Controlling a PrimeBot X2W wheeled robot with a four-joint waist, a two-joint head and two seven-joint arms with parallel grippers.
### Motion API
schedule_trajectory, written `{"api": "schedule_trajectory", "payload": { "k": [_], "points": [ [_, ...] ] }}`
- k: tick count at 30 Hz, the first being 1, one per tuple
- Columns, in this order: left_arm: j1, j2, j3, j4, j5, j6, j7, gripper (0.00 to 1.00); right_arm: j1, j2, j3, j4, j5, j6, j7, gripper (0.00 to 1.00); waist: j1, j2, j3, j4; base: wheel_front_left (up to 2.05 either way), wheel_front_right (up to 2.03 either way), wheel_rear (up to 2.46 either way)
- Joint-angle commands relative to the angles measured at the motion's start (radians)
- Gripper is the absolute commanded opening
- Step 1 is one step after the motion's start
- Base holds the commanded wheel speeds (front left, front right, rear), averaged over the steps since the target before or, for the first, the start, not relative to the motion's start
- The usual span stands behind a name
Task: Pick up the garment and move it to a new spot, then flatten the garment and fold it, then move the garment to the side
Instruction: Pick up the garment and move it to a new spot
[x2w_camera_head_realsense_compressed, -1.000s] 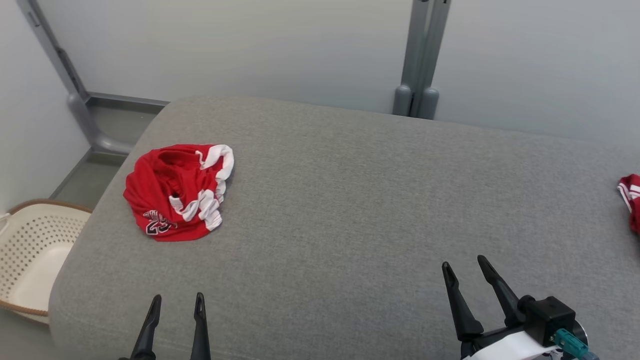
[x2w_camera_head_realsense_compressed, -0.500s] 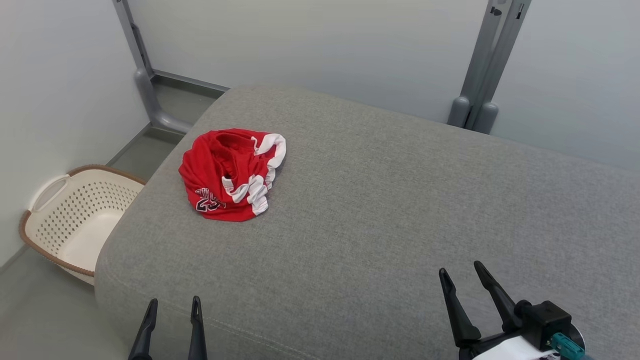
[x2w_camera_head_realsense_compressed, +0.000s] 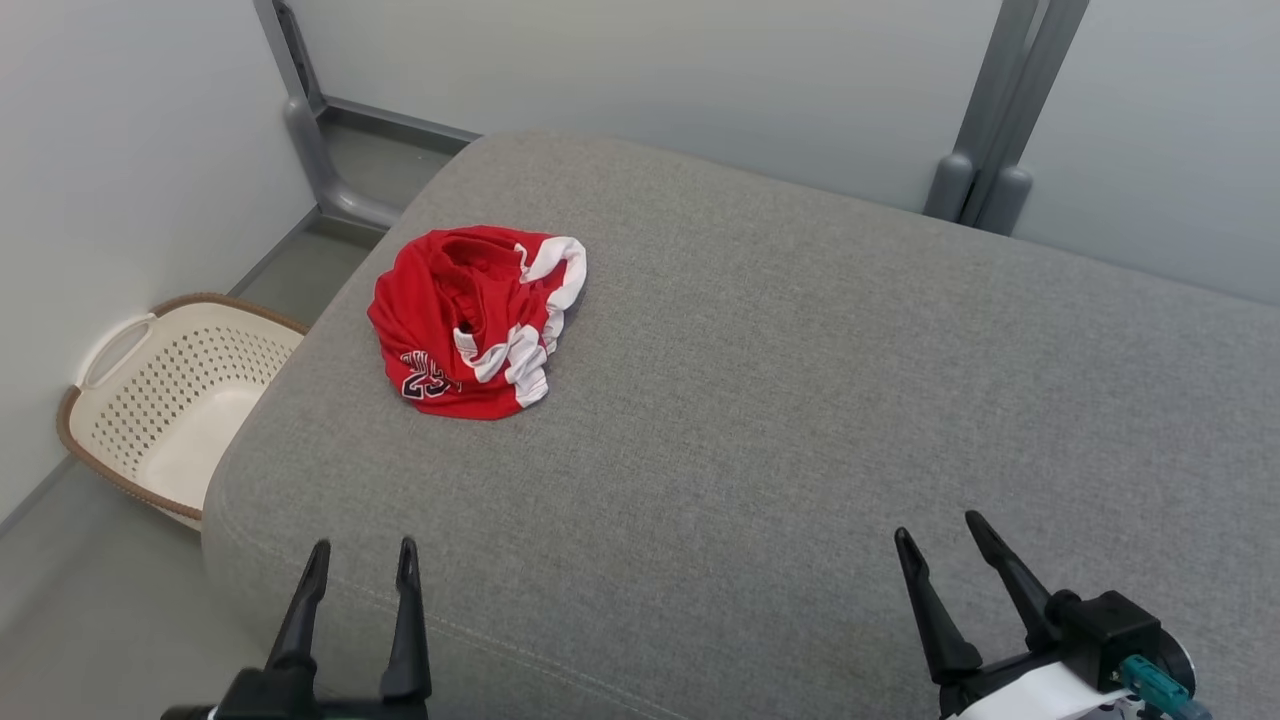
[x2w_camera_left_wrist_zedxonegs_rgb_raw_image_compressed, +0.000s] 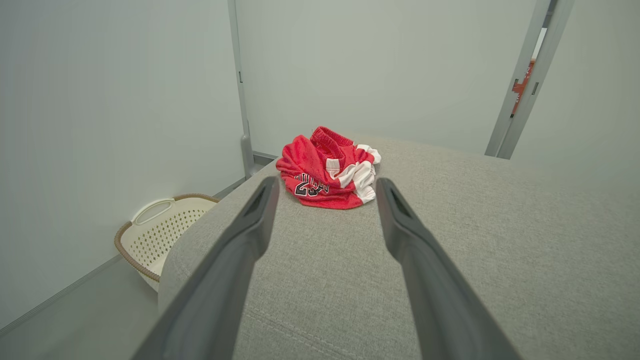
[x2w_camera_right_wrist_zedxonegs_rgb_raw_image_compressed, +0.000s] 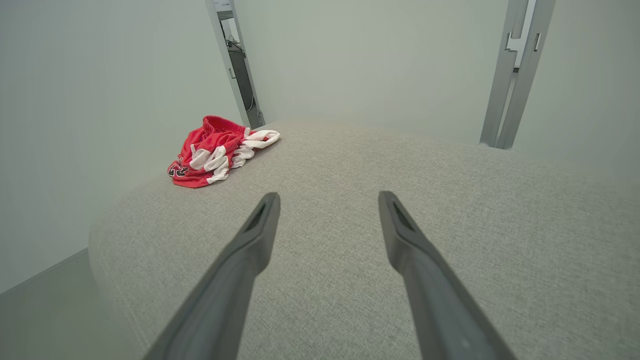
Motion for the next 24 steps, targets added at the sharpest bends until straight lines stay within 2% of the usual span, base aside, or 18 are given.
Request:
{"api": "schedule_trajectory", "payload": {
  "k": [1,6,11,15,18,21,24],
  "points": [
    [-0.045,0.001,-0.008,0.010,0.009,-0.018,0.000,1.00,-0.016,-0.015,-0.005,-0.003,-0.008,0.000,-0.003,1.00,0.0000,-0.0001,0.044,0.006,0.00,0.00,0.00],
    [-0.251,0.024,-0.023,0.085,0.040,-0.082,0.000,1.00,-0.055,-0.082,0.004,-0.015,-0.022,0.000,-0.003,1.00,0.0000,-0.0001,0.154,0.008,0.00,0.00,0.00],
    [-0.486,0.064,-0.013,0.246,-0.024,-0.110,0.017,1.00,-0.106,-0.141,0.004,-0.022,-0.033,0.000,-0.003,1.00,0.0000,-0.0001,0.254,-0.015,0.00,0.00,0.00],
    [-0.682,0.087,-0.016,0.387,-0.115,-0.118,0.133,1.00,-0.140,-0.183,-0.002,-0.033,-0.039,0.000,-0.003,1.00,0.0000,-0.0001,0.328,-0.035,0.00,0.00,0.00],
    [-0.825,0.087,-0.025,0.487,-0.232,-0.120,0.269,1.00,-0.159,-0.213,-0.014,-0.047,-0.046,0.000,-0.003,1.00,0.0000,-0.0001,0.387,-0.050,0.00,0.00,0.00],
    [-0.936,0.095,-0.048,0.564,-0.355,-0.120,0.382,1.00,-0.170,-0.239,-0.033,-0.064,-0.054,0.000,-0.003,1.00,0.0000,-0.0001,0.443,-0.061,0.00,0.00,0.00],
    [-1.015,0.110,-0.052,0.640,-0.435,-0.120,0.451,1.00,-0.184,-0.257,-0.048,-0.083,-0.056,0.000,-0.003,1.00,0.0000,-0.0001,0.491,-0.074,0.00,0.00,0.00]
  ]
}}
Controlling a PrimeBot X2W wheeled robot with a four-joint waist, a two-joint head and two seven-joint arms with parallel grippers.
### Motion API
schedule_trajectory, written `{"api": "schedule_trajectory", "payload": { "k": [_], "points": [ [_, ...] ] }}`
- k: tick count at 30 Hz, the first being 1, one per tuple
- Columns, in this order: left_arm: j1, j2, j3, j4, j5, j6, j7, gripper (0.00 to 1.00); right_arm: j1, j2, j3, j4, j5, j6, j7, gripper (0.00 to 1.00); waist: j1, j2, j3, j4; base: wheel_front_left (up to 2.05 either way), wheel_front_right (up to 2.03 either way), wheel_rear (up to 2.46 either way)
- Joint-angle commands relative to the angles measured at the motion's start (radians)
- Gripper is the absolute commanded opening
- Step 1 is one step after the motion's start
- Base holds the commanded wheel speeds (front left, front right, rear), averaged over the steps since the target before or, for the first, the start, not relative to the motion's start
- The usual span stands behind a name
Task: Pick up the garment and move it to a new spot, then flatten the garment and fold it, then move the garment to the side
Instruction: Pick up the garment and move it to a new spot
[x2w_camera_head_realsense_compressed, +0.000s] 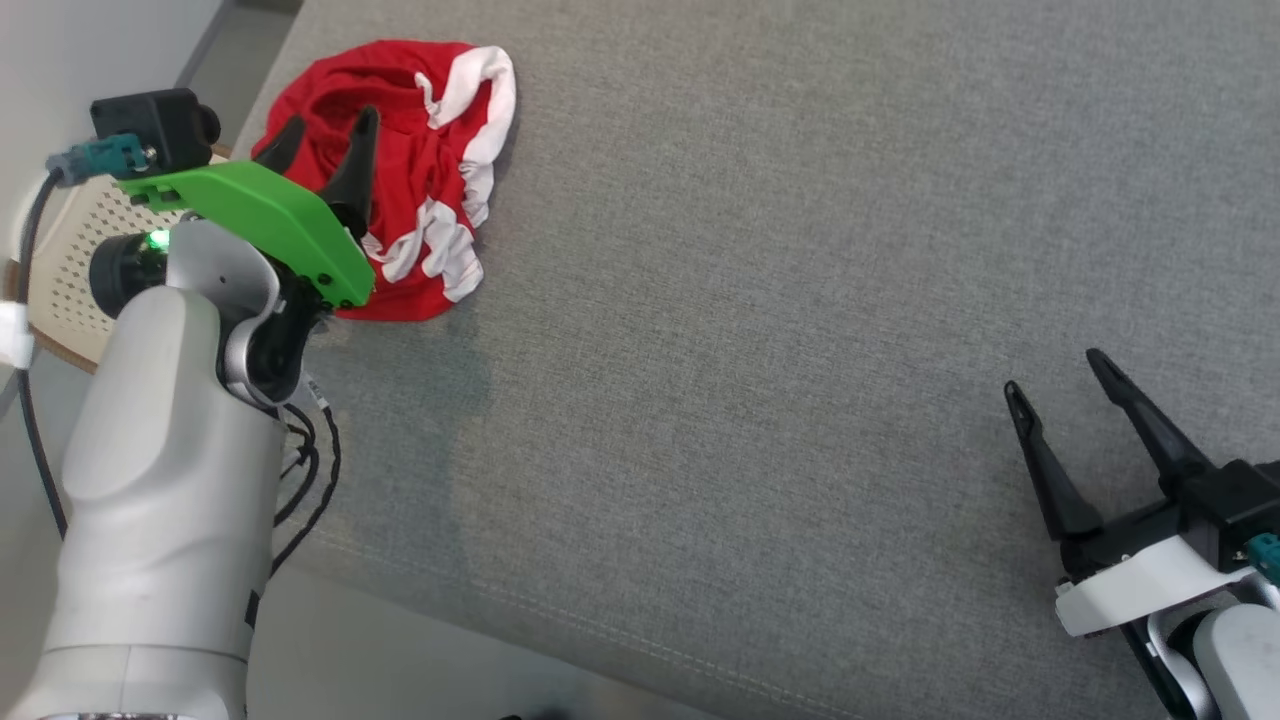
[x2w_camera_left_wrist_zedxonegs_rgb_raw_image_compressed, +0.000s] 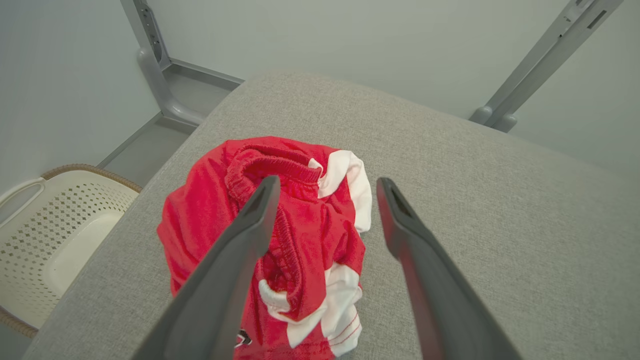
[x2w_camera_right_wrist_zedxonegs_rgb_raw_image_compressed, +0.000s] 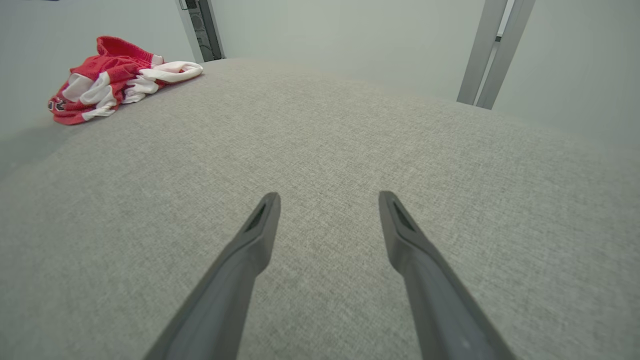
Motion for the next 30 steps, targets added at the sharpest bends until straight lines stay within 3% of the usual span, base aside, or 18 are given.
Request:
{"api": "schedule_trajectory", "payload": {
  "k": [1,10,17,18,19,25,30],
  "points": [
    [-0.034,0.017,-0.003,0.025,-0.016,-0.002,0.009,1.00,-0.021,-0.008,-0.008,-0.012,-0.005,0.000,-0.003,1.00,-0.0001,0.0000,0.111,-0.042,0.00,0.00,0.00],
    [-0.145,0.036,-0.056,0.260,-0.081,-0.002,0.046,1.00,-0.044,-0.034,-0.039,-0.044,-0.011,0.000,-0.001,1.00,-0.0001,0.0000,0.208,-0.074,0.00,0.00,0.00],
    [-0.172,0.027,-0.116,0.378,-0.073,-0.001,-0.006,1.00,-0.055,-0.031,-0.049,-0.032,-0.020,-0.001,0.005,1.00,-0.0001,0.0000,0.250,-0.078,0.00,0.00,0.00],
    [-0.175,0.024,-0.125,0.377,-0.076,-0.001,-0.023,0.23,-0.057,-0.031,-0.050,-0.029,-0.021,-0.001,0.006,1.00,-0.0001,0.0000,0.253,-0.077,0.00,0.00,0.00],
    [-0.178,0.022,-0.134,0.372,-0.082,-0.001,-0.049,0.00,-0.059,-0.032,-0.051,-0.025,-0.021,-0.001,0.006,1.00,-0.0001,0.0000,0.255,-0.075,0.00,0.00,0.00],
    [-0.205,0.053,-0.175,0.316,-0.108,-0.001,-0.246,0.00,-0.087,-0.016,-0.024,-0.005,-0.029,-0.001,0.007,1.00,-0.0001,0.0000,0.226,-0.084,0.00,0.00,0.00],
    [-0.183,0.093,-0.230,0.230,-0.142,-0.001,-0.333,0.00,-0.111,0.033,0.008,-0.001,-0.025,0.000,0.003,1.00,-0.0001,0.0000,0.157,-0.123,0.00,0.00,0.00]
  ]
}}
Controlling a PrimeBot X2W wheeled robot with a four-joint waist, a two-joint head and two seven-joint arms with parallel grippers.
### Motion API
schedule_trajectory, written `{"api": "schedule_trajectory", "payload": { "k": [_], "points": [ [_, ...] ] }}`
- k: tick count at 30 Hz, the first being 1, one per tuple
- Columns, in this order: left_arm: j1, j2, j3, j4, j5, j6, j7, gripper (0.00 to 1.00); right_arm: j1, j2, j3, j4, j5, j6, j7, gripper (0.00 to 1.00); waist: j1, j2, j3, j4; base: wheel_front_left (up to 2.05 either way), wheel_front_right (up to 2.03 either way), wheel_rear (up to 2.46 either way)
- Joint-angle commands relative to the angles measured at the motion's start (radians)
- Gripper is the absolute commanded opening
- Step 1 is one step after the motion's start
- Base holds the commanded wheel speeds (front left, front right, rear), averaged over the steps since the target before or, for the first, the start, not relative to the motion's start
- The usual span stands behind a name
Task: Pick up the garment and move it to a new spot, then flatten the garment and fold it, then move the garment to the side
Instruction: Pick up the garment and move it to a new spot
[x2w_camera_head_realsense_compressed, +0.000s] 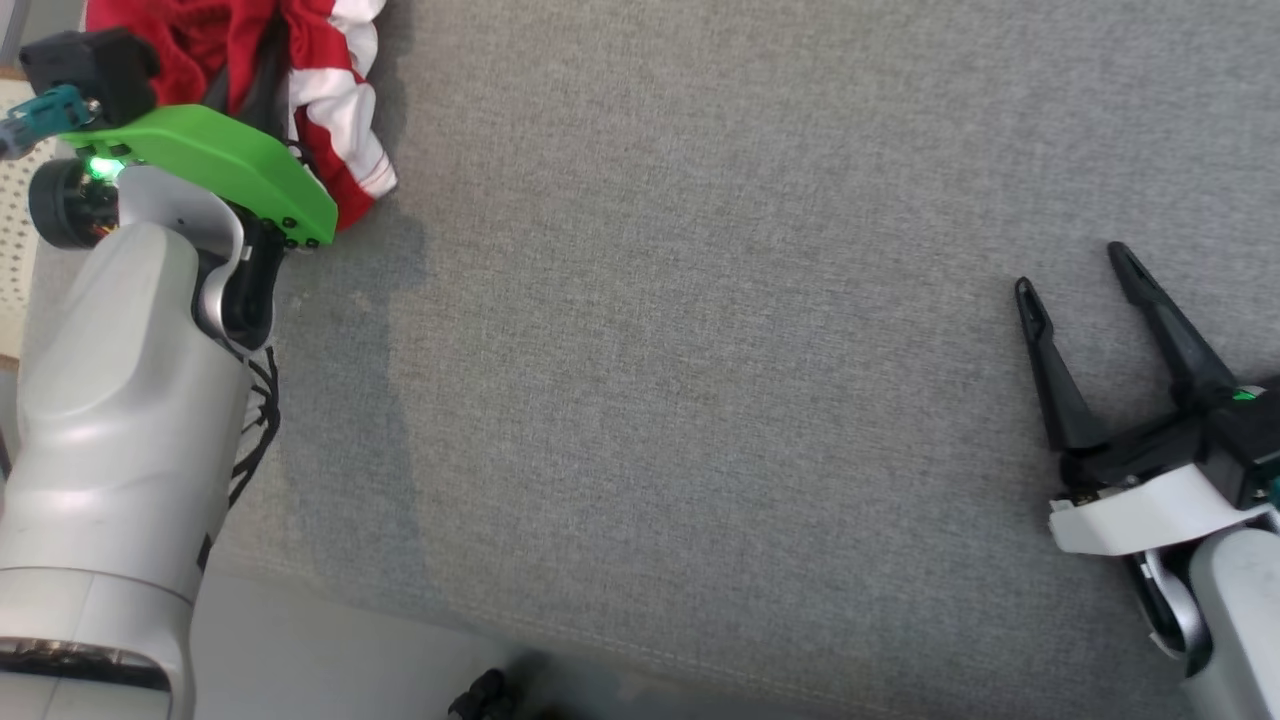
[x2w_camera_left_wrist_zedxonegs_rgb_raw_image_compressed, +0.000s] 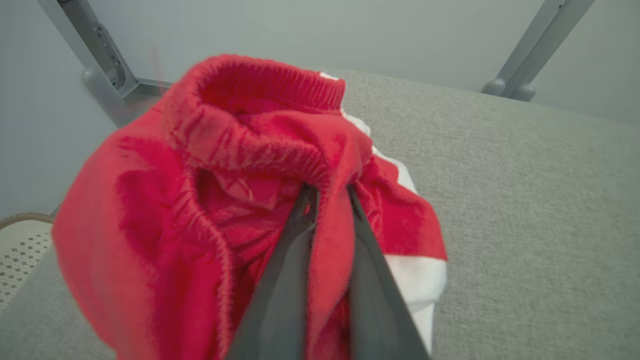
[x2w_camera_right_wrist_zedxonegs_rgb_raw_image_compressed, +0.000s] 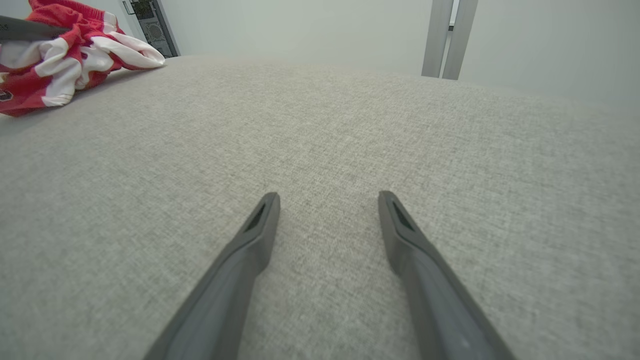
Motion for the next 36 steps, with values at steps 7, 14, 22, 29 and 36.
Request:
{"api": "schedule_trajectory", "payload": {
  "k": [7,14,22,29,36],
  "points": [
    [0.068,0.082,-0.054,-0.167,-0.042,0.000,-0.016,0.00,0.001,0.109,0.033,0.059,0.022,0.000,0.006,1.00,-0.0001,0.0000,-0.191,-0.154,0.00,0.00,0.00],
    [0.187,0.130,-0.067,-0.375,-0.051,0.048,0.050,0.00,0.007,0.196,0.054,0.074,0.038,0.000,0.006,1.00,-0.0001,0.0000,-0.310,-0.362,0.00,0.00,0.00],
    [0.367,0.100,-0.120,-0.578,-0.048,0.166,0.119,0.00,0.032,0.254,0.040,0.075,0.051,0.000,0.006,1.00,-0.0001,0.0000,-0.353,-0.599,0.00,0.00,0.00],
    [0.436,0.045,-0.190,-0.562,-0.026,0.192,0.128,0.00,0.050,0.283,0.003,0.056,0.058,0.000,0.006,1.00,-0.0001,0.0000,-0.315,-0.717,0.00,0.00,0.00],
    [0.413,0.003,-0.248,-0.452,0.011,0.176,0.112,0.00,0.042,0.299,-0.013,0.035,0.056,0.000,0.006,1.00,-0.0001,0.0000,-0.259,-0.754,0.00,0.00,0.00]
  ]
}}
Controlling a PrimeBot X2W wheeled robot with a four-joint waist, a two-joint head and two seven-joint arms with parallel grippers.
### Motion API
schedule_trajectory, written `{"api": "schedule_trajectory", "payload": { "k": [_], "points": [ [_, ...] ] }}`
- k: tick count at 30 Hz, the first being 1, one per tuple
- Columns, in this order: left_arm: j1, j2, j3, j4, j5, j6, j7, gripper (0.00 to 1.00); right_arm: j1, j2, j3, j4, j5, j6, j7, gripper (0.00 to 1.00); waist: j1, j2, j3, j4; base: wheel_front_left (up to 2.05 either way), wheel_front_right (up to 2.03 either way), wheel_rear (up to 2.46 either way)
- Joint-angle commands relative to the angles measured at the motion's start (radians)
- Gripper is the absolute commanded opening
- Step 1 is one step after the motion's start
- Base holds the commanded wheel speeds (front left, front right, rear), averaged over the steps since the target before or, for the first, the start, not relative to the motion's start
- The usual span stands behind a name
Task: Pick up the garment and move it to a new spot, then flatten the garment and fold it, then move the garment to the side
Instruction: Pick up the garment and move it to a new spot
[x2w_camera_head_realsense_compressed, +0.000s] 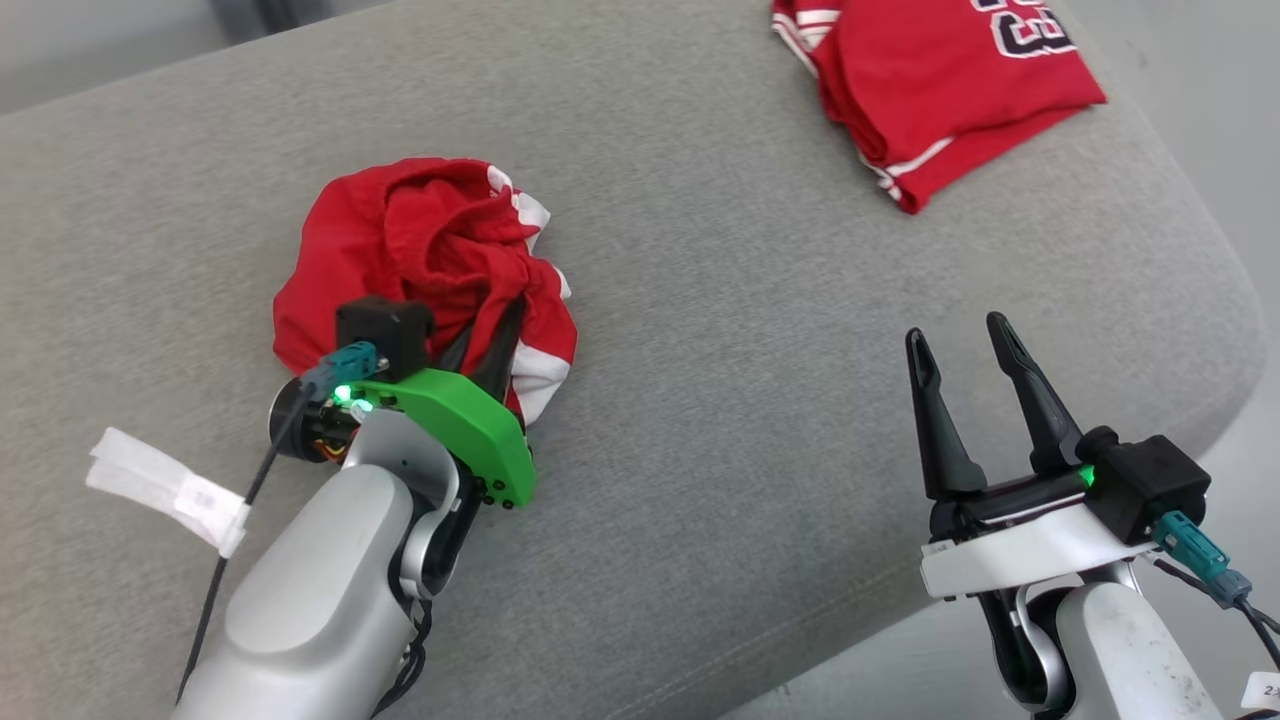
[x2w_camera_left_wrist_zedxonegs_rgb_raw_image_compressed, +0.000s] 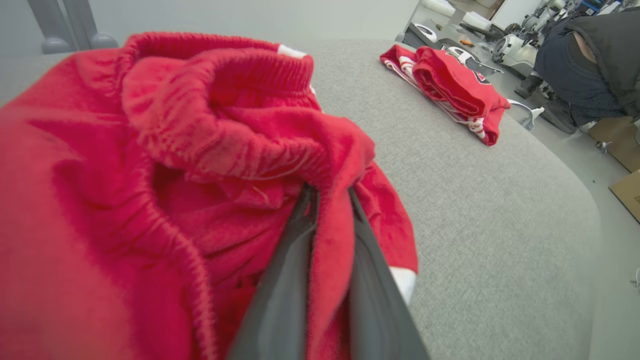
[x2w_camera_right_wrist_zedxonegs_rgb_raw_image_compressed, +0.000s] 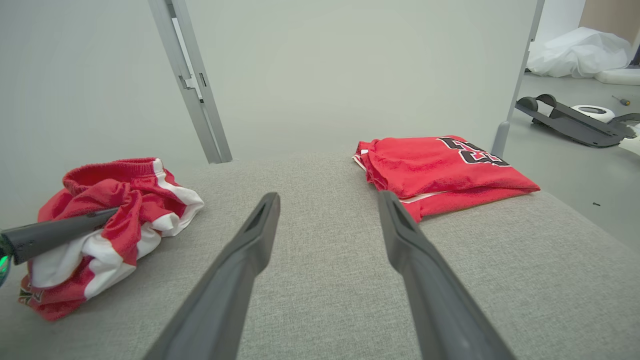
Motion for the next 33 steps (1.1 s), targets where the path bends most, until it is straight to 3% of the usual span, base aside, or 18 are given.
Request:
{"api": "schedule_trajectory", "payload": {
  "k": [1,2,11,17,20,26,33],
  "points": [
    [-0.016,0.003,-0.007,0.018,0.019,-0.004,-0.009,0.28,-0.003,0.006,-0.002,-0.006,-0.001,0.000,0.000,1.00,0.0000,-0.0001,0.027,-0.061,0.00,0.00,0.00],
    [-0.022,0.001,-0.018,0.032,0.028,-0.005,-0.008,0.98,-0.003,0.008,-0.004,-0.008,-0.004,0.000,0.000,1.00,0.0000,-0.0001,0.031,-0.057,0.00,0.00,0.00],
    [0.011,-0.001,-0.037,-0.038,0.085,0.011,-0.131,1.00,0.017,-0.002,0.015,0.009,-0.008,0.000,0.000,1.00,0.0000,-0.0001,-0.036,0.043,0.00,0.00,0.00],
    [0.131,0.020,-0.031,-0.155,0.079,0.023,-0.204,1.00,0.041,-0.028,0.055,0.033,0.005,0.000,0.000,1.00,0.0000,-0.0001,-0.140,0.150,0.00,0.00,0.00],
    [0.212,0.034,-0.013,-0.209,0.086,0.050,-0.226,1.00,0.059,-0.038,0.075,0.043,0.009,0.000,0.000,1.00,0.0000,-0.0001,-0.188,0.208,0.00,0.00,0.00],
    [0.375,0.051,0.048,-0.279,0.142,0.090,-0.242,1.00,0.103,-0.050,0.101,0.065,0.015,0.000,0.000,1.00,0.0000,-0.0001,-0.283,0.290,0.00,0.00,0.00],
    [0.600,-0.014,0.242,-0.401,0.308,0.116,-0.242,1.00,0.146,-0.055,0.098,0.072,0.020,0.000,0.000,1.00,0.0000,-0.0001,-0.342,0.340,0.00,0.00,0.00]
  ]
}}
